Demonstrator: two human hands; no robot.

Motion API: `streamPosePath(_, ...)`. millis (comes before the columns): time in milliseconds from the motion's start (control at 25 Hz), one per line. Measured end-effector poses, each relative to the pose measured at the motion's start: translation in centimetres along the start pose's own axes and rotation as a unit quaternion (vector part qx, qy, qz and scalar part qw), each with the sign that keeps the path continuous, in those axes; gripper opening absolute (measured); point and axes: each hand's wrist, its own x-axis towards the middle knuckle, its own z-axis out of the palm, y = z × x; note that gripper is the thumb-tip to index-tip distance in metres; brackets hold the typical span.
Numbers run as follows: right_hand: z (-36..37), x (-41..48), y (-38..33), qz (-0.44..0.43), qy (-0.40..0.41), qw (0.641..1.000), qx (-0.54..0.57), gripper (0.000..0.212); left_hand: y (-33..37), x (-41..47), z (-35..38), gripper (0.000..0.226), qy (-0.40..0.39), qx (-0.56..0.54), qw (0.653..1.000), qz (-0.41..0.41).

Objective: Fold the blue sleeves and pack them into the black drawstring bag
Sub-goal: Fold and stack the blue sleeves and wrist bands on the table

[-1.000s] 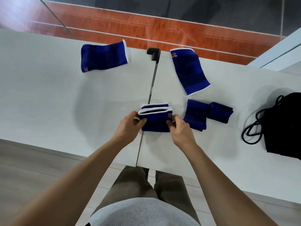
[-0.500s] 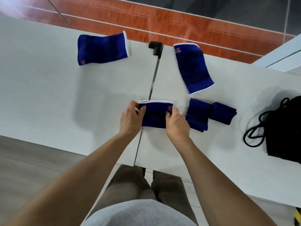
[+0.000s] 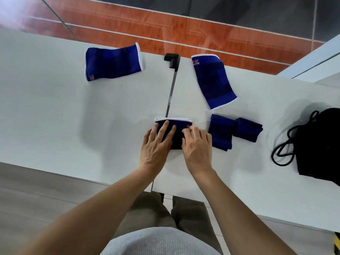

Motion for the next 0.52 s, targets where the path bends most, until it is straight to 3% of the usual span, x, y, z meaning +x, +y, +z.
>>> streamPosePath(200, 0.4, -2.8, 0.9, -0.039, -0.075, 0.996, -0.036, 0.054, -0.1, 0.5, 0.0, 0.079, -0.032, 0.003, 0.999, -0.009)
streamPosePath(520, 0.9, 4.8, -2.6, -0.061, -0.107, 0.992, 0.003, 0.057, -4.6, 5.6, -2.0, 0.079, -0.04, 0.013, 0.997, -0.067)
